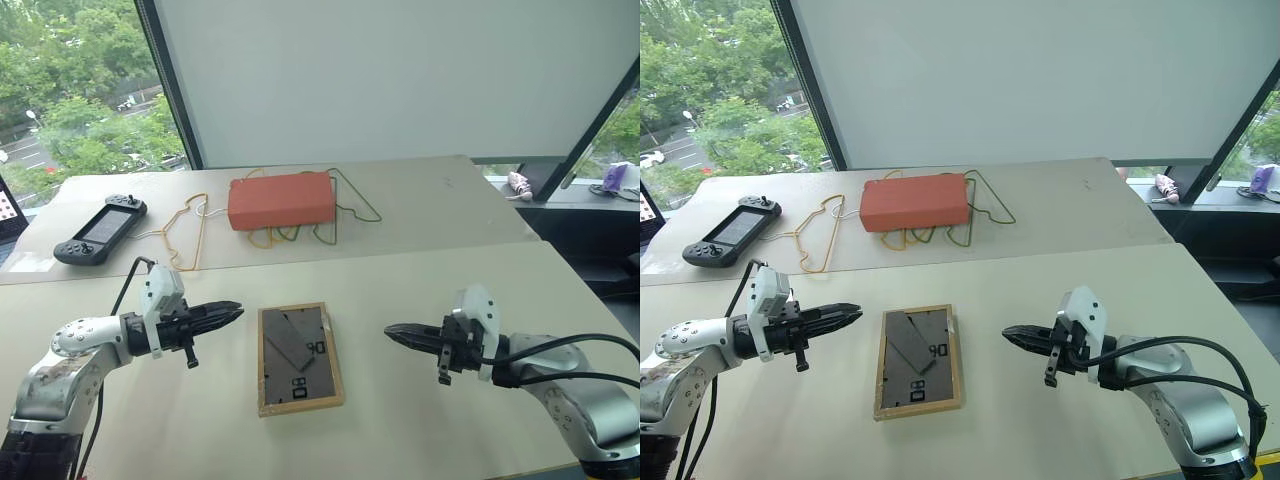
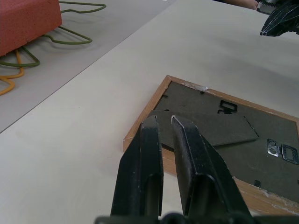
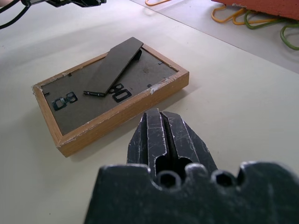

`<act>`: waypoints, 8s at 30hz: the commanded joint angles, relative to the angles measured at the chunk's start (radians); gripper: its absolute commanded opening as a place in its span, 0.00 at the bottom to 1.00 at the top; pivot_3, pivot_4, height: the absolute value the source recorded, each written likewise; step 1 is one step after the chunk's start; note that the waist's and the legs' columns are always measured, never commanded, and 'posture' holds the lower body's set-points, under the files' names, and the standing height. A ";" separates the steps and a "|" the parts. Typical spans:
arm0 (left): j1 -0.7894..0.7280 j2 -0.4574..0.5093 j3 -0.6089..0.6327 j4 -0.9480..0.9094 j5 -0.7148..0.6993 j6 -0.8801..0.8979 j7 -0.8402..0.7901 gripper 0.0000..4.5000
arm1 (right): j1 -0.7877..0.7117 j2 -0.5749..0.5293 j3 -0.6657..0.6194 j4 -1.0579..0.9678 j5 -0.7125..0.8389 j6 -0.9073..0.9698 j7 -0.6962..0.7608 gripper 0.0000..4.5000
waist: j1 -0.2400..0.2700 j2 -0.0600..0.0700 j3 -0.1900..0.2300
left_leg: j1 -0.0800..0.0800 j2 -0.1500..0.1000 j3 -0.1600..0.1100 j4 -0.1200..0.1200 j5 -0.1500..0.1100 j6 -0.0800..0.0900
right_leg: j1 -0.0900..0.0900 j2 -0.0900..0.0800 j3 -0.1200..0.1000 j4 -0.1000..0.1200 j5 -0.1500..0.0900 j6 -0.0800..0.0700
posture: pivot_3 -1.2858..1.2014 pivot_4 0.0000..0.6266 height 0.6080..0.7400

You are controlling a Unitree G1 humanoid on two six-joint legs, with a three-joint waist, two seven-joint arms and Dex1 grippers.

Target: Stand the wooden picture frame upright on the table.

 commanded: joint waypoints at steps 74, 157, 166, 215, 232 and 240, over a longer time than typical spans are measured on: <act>-0.198 -0.002 -0.435 0.780 0.737 -1.836 0.381 0.99 | -0.067 0.048 0.337 0.037 -0.197 0.369 -0.045 0.00 | 0.010 0.006 -0.010 | 0.003 0.000 0.000 0.000 0.000 0.000 | 0.002 0.000 -0.001 0.000 0.001 0.001 | 0.52 0.24 1.00; -0.191 0.082 -0.524 0.660 0.805 -1.850 0.561 0.26 | -0.808 0.216 0.297 0.528 -0.047 0.487 0.158 0.79 | -0.024 0.012 -0.007 | -0.002 -0.001 -0.002 -0.002 0.002 -0.001 | -0.003 -0.004 -0.008 0.000 0.003 0.002 | 0.52 0.24 1.00; -0.205 0.063 -0.520 0.689 0.866 -1.896 0.582 0.26 | -0.929 0.337 0.424 0.809 -0.087 0.560 0.309 0.99 | -0.024 0.012 -0.007 | -0.001 -0.001 -0.002 -0.001 0.002 0.000 | -0.003 -0.004 -0.008 0.001 0.003 0.001 | 0.52 0.24 1.00; -0.296 0.074 -0.538 0.528 0.601 -1.662 0.524 0.26 | -0.225 0.061 0.247 0.289 -0.838 -0.884 -0.240 0.99 | -0.048 0.010 -0.005 | -0.003 -0.001 0.004 0.001 0.004 -0.004 | -0.014 -0.005 -0.007 0.014 0.004 0.000 | 0.52 0.24 1.00; -0.283 0.044 -0.533 0.501 0.538 -1.647 0.435 0.26 | -0.317 0.081 0.333 0.249 -0.827 -1.023 -0.217 0.81 | -0.026 0.010 -0.005 | -0.001 -0.001 0.004 0.000 0.003 -0.001 | -0.010 -0.005 -0.008 0.010 0.004 -0.001 | 0.52 0.24 1.00; -0.271 0.046 -0.520 0.518 0.548 -1.662 0.423 0.26 | -0.315 0.070 0.323 0.231 -0.815 -1.028 -0.206 0.28 | -0.025 0.010 -0.005 | -0.001 -0.001 0.004 0.000 0.003 -0.001 | -0.010 -0.005 -0.008 0.010 0.004 -0.001 | 0.52 0.24 1.00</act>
